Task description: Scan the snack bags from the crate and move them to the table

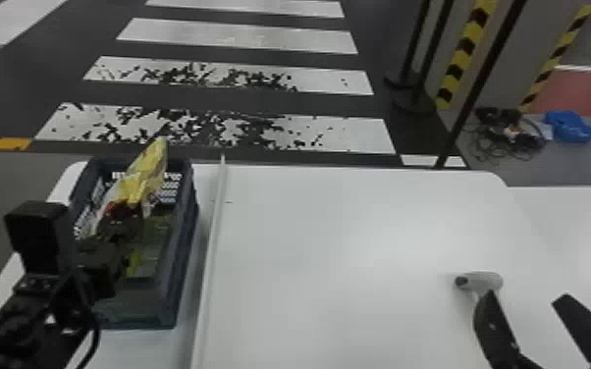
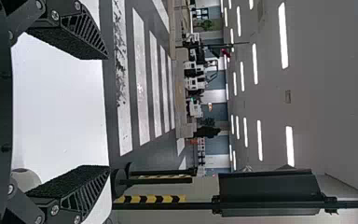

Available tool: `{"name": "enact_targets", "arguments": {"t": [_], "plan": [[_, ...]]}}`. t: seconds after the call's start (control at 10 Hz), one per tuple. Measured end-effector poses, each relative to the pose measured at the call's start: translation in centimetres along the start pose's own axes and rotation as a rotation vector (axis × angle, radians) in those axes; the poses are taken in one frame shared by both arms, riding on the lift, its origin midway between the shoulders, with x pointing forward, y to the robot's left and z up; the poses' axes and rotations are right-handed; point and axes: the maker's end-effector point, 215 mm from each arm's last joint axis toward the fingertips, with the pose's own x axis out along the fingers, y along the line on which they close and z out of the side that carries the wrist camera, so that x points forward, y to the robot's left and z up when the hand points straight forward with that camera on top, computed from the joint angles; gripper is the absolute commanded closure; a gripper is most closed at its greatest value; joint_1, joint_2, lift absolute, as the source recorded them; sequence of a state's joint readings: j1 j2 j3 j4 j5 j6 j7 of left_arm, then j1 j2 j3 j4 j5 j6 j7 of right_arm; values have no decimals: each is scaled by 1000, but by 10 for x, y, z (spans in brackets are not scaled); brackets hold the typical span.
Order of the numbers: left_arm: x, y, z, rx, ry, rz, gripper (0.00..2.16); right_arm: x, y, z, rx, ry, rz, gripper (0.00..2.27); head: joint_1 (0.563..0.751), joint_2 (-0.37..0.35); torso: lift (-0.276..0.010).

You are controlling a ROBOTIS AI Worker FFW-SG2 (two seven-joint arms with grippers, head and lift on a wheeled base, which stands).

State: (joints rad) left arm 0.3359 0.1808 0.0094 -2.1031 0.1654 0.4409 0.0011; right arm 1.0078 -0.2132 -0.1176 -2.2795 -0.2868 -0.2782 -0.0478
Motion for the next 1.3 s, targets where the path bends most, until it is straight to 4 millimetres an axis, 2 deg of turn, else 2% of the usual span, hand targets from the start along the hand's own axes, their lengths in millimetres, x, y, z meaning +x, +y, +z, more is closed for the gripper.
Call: {"name": "enact_targets", "arguments": {"t": [0.2,0.3,0.7,0.9,1.1,1.3], "plan": [[-11,12,16,25,-28,31,1801,0,3,0,4,-1,4,164,695,-52,-95],[-16,16,26,39,-45,48,1885,1,4,0,6,-3,5,164,695,-43,-95],[-28,15,58,88,-95,84,1885,2,6,2,10,-8,8,164,695,-39,-95],[-31,3,74,87,-118,68,1885,2,6,2,10,-8,8,164,695,-52,-95],[-34,-22,94,86,-152,32,1885,2,7,3,8,-10,10,164,695,-91,-95],[-33,-52,103,108,-164,-6,1885,1,7,4,7,-10,10,164,695,-123,-95]]}}
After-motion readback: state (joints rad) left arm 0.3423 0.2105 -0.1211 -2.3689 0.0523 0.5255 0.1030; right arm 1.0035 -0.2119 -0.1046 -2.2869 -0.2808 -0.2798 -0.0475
